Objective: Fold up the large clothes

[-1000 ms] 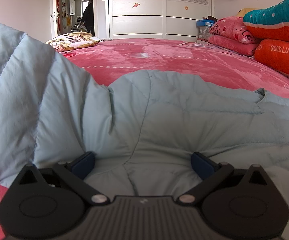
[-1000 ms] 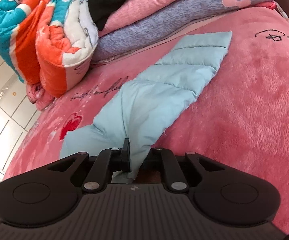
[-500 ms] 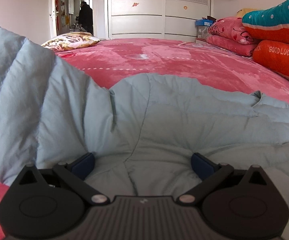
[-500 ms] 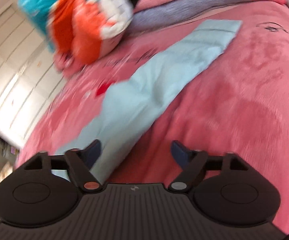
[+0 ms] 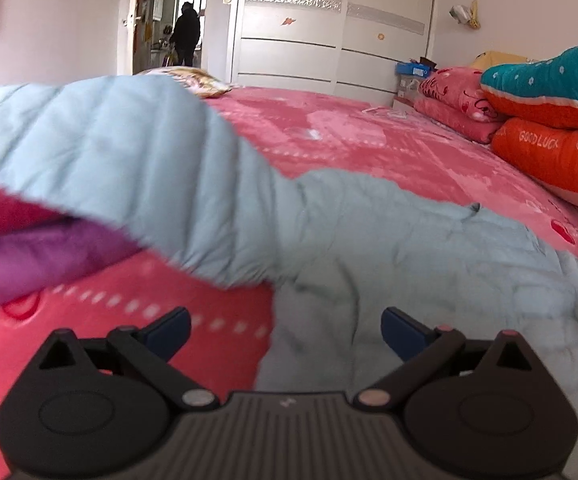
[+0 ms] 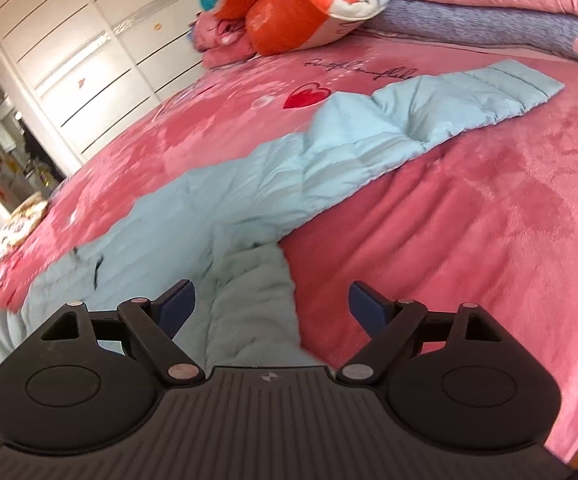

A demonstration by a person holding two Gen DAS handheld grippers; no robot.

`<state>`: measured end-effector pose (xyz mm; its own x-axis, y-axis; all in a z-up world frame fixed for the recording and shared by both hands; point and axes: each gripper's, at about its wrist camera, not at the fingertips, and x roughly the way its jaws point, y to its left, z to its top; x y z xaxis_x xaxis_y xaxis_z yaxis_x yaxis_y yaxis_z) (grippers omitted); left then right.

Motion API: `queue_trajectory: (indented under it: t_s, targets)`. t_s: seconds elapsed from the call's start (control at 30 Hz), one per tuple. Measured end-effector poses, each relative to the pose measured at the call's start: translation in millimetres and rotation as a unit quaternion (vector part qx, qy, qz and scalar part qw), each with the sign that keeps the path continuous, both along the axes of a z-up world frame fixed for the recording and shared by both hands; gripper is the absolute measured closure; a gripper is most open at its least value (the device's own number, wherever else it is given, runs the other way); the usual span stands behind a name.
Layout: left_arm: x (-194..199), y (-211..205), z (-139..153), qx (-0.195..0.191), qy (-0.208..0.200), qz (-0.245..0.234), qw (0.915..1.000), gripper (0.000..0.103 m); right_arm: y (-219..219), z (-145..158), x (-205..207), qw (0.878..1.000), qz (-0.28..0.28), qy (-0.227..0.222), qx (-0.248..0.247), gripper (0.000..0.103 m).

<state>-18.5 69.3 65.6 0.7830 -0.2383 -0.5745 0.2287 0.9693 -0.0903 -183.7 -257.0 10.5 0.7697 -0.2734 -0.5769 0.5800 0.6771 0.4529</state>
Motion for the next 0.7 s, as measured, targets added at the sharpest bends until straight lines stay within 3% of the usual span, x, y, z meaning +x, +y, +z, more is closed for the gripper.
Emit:
queue_trajectory:
  t_s: [0.2, 0.47, 0.7]
  targets:
    - [-34.7, 32.2, -2.3, -0.022, 0.038, -0.019, 0.9988, 0.006, 11.1, -11.5, -1.2, 0.996, 0.034, 0.077, 0.015, 0.000]
    - [-54.5, 51.8, -12.1, -0.027, 0.053, -0.026, 0.9979, 0.009, 24.4, -14.7, -15.8, 0.993, 0.055, 0.095, 0.042, 0.000]
    - [-59.4, 68.4, -18.6, -0.063, 0.074, -0.037, 0.9946, 0.009, 34.9, -8.3, -18.7, 0.985, 0.101, 0.127, 0.056, 0.000]
